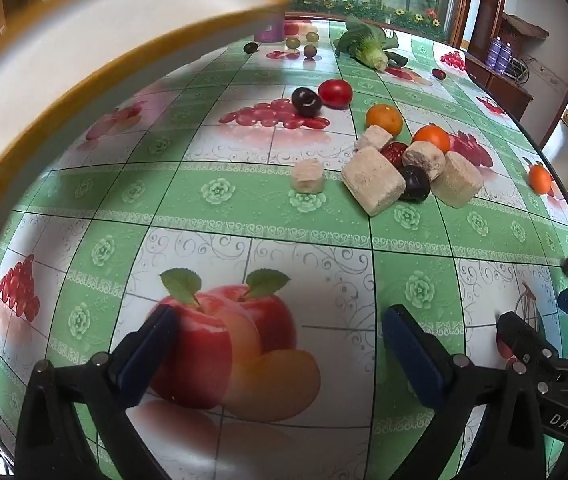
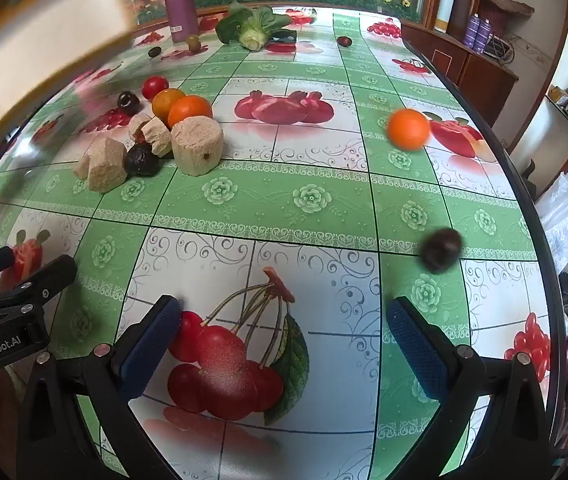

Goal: Organize fruits
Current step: 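Set the white yellow-rimmed tray down beside the fruit with the left hand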

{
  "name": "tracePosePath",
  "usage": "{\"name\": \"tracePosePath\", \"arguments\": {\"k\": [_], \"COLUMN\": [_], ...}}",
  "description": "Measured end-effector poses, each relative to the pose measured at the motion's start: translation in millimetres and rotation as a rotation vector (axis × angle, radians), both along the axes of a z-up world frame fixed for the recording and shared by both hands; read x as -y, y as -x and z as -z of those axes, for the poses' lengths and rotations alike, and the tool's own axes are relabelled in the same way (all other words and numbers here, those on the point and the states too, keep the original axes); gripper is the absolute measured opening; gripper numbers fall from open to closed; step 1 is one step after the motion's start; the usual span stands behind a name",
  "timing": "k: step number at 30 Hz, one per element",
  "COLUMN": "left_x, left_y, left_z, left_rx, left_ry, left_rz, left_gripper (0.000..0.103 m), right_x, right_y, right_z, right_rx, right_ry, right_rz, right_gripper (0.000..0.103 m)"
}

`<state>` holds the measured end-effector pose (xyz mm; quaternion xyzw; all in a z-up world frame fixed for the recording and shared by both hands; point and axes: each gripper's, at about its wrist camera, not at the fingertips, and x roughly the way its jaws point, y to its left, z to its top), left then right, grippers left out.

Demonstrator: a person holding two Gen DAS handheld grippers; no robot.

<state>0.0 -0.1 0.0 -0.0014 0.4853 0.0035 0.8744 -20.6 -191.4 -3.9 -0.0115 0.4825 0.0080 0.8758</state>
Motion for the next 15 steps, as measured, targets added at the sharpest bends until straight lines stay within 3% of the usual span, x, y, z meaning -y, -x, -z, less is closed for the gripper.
{"name": "tracePosePath", "arguments": {"k": [15], "left_x": [-0.1], "left_y": [-0.1], "left_z": [0.0], "left_rx": [-0.001], "left_ry": [0.003], "left_rz": [0.0], "left_gripper": [0.103], "right_x": [0.2], "right_y": [-0.1], "right_z": [-0.1], "right_rx": [-0.002], "right_ry": [-0.005], "right_rz": [0.0], "right_gripper": [0.103]}}
